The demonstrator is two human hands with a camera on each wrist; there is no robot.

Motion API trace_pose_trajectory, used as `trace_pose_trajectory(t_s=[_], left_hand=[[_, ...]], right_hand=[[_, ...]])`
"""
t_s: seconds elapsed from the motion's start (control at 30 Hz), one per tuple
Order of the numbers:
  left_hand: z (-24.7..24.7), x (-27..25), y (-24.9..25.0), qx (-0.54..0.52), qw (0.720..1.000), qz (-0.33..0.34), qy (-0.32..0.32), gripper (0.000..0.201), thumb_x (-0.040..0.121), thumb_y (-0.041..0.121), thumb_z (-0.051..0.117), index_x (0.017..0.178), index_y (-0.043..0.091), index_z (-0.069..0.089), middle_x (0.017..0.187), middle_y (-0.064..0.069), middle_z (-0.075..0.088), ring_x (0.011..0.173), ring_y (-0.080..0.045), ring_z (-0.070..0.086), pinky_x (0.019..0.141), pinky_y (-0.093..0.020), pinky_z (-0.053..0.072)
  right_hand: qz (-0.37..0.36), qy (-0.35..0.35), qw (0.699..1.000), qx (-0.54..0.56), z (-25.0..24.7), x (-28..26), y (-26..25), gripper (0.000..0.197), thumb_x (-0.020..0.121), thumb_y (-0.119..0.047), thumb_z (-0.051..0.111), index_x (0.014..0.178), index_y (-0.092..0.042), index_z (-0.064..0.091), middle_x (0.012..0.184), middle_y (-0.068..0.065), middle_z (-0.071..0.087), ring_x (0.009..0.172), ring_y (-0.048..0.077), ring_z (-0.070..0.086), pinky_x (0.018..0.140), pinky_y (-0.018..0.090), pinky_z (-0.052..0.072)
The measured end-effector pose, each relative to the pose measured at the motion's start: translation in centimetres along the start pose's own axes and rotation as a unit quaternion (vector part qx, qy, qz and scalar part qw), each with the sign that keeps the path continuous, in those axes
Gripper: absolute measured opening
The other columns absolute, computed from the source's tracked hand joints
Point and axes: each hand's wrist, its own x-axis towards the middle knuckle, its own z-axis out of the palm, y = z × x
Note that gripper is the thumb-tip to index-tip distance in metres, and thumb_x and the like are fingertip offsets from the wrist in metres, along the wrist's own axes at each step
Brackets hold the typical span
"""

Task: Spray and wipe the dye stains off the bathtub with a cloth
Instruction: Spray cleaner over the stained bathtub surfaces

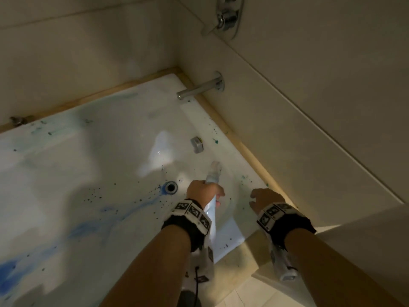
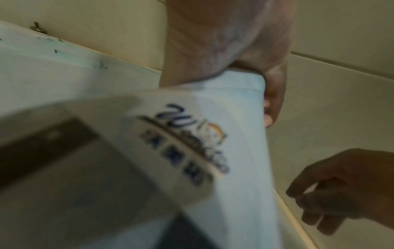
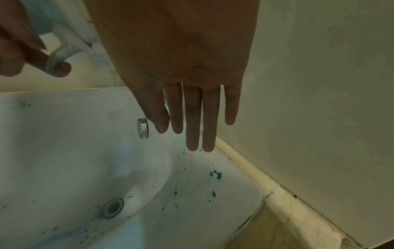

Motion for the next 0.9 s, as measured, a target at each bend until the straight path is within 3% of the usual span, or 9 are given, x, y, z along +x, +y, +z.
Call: trace_pose_trajectory(t_s=[0.13,0.27,0.37,0.5,0.67,0.8,0.9], left_hand=[[-0.2,0.4,1.4,-0.022,0.999,0.024,0.011,0.006,0.07,-0.001,0.067,0.066,0.001,0.062,0.053,-0.006,0.057,0.042,-0.019,0.055,0.054,-0.026,0.046],[-1.6,1.2,2.8,-0.073,0.996,0.046,0.001,0.009,0.073,-0.002,0.067,0.072,0.006,0.063,0.062,-0.009,0.056,0.052,-0.02,0.053,0.054,-0.027,0.046],[-2.9,1.4,3.5,-0.074,0.995,0.059,0.022,0.01,0.074,0.0,0.068,0.066,0.004,0.064,0.058,-0.007,0.056,0.05,-0.02,0.053,0.054,-0.027,0.046],[-4.7,1.8,4.8,-0.068,0.994,0.075,0.033,0.009,0.075,0.0,0.067,0.068,0.004,0.063,0.06,-0.008,0.056,0.05,-0.02,0.054,0.051,-0.025,0.045],[-6.4,3.1,6.6,-0.077,0.994,0.074,0.006,0.013,0.074,-0.003,0.07,0.07,0.006,0.062,0.063,-0.01,0.055,0.053,-0.02,0.052,0.054,-0.027,0.046],[-6.2,4.7,8.2,-0.086,0.992,0.067,0.061,0.012,0.074,0.0,0.07,0.068,0.004,0.061,0.06,-0.008,0.055,0.051,-0.02,0.052,0.054,-0.026,0.046],[-6.2,6.1,9.2,-0.112,0.986,0.069,0.097,0.011,0.073,0.004,0.072,0.07,0.004,0.061,0.062,-0.008,0.057,0.052,-0.02,0.055,0.062,-0.03,0.051]], right_hand=[[0.01,0.006,1.0,0.019,-0.1,-0.8,0.0,0.033,0.096,-0.033,0.044,0.127,-0.022,0.047,0.131,-0.001,0.049,0.116,0.019,0.051,0.096,0.028,0.041],[-0.001,-0.076,0.989,0.131,-0.4,-0.7,-1.2,0.057,0.088,-0.035,0.059,0.139,-0.026,0.035,0.143,0.0,0.038,0.13,0.019,0.04,0.109,0.029,0.03],[-0.018,-0.095,0.97,0.222,-1.1,-1.2,-3.4,0.067,0.081,-0.034,0.069,0.139,-0.028,0.036,0.139,0.0,0.042,0.125,0.019,0.045,0.108,0.028,0.031],[-0.024,-0.078,0.971,0.224,-2.6,-0.8,-6.0,0.066,0.079,-0.037,0.07,0.137,-0.029,0.039,0.135,-0.001,0.046,0.121,0.018,0.048,0.107,0.028,0.033],[-0.042,-0.114,0.974,0.192,-4.0,0.4,-7.6,0.066,0.08,-0.036,0.069,0.137,-0.027,0.039,0.135,-0.001,0.046,0.123,0.018,0.047,0.105,0.027,0.034],[-0.04,-0.131,0.971,0.194,-4.8,2.0,-7.9,0.066,0.078,-0.032,0.073,0.135,-0.028,0.042,0.134,-0.002,0.047,0.121,0.017,0.048,0.104,0.028,0.035],[-0.061,-0.195,0.944,0.26,-5.5,3.2,-8.8,0.082,0.068,-0.031,0.081,0.137,-0.037,0.037,0.135,-0.009,0.045,0.124,0.016,0.045,0.109,0.034,0.033]])
